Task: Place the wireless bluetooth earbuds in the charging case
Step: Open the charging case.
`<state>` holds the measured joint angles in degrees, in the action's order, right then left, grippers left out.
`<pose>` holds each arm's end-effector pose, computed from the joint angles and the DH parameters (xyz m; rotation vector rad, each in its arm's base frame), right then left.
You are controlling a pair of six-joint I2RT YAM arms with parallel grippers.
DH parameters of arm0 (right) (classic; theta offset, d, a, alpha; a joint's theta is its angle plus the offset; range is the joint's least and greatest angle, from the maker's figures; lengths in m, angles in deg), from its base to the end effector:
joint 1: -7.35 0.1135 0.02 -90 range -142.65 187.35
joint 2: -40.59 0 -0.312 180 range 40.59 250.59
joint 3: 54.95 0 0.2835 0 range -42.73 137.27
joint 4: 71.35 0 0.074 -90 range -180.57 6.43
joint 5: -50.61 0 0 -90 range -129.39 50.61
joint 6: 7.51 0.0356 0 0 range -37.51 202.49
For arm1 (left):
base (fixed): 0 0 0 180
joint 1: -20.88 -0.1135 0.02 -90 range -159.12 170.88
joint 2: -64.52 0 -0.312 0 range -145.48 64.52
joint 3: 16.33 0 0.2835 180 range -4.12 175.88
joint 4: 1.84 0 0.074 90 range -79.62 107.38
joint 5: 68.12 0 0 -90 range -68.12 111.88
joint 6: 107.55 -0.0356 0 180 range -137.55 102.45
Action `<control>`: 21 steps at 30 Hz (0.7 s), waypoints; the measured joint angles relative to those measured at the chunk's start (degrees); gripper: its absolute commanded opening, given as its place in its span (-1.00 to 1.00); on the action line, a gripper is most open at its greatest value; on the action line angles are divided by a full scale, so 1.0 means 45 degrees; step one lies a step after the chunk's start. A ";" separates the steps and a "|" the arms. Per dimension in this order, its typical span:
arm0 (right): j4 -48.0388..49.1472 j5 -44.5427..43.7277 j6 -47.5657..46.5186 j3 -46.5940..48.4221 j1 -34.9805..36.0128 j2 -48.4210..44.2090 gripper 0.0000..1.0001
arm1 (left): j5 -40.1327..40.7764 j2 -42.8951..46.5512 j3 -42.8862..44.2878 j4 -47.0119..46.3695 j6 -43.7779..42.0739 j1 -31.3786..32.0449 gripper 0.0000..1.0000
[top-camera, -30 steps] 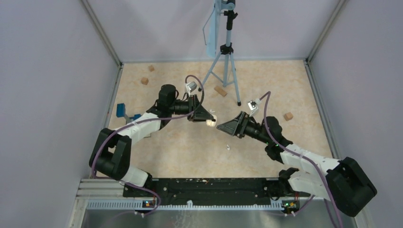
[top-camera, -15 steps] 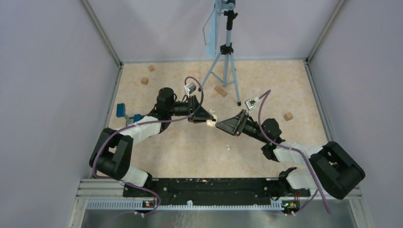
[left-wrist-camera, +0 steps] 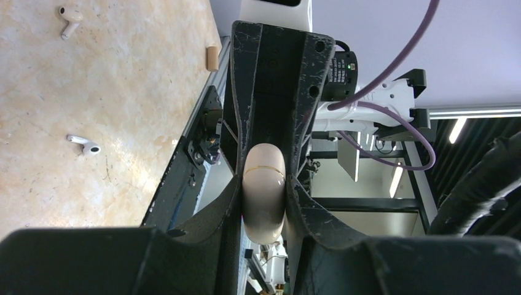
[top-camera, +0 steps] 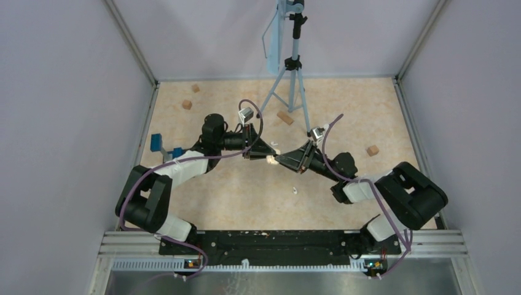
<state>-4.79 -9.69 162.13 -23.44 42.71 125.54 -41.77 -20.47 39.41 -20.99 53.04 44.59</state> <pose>0.2048 0.1669 0.2204 0.1091 1.7018 1.9491 0.2880 -0.1613 0.2700 0.1547 2.1973 -2.0251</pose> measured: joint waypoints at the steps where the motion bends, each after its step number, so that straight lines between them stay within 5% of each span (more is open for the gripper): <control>1: 0.0185 0.0005 0.0078 0.0000 0.0000 0.0155 -0.63 | 0.0000 0.0000 -0.0015 -0.0024 0.0010 0.0000 -0.92; 3: 0.0636 0.0000 0.0452 0.0000 0.0000 0.0549 -1.00 | 0.0015 0.0024 -0.0078 -0.0126 -0.0005 -0.0015 -0.76; 11: 0.1690 -0.0015 0.1438 -0.0126 0.0039 0.1569 -1.00 | 0.0277 0.0112 -0.0782 -0.0933 0.0423 -0.0078 -0.48; 17: 0.1739 -0.0107 0.1603 -0.0204 0.0049 0.1685 -1.00 | 0.0291 0.0209 -0.1219 -0.1423 0.0869 -0.0068 0.04; 21: 0.1758 -0.0267 0.1656 -0.0204 0.0034 0.1734 -1.00 | 0.0189 0.0398 -0.1375 -0.1817 0.1054 -0.0063 -0.05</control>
<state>3.13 -10.90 169.58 -24.36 42.86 133.34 -40.92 -18.68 33.23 -29.17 57.78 44.30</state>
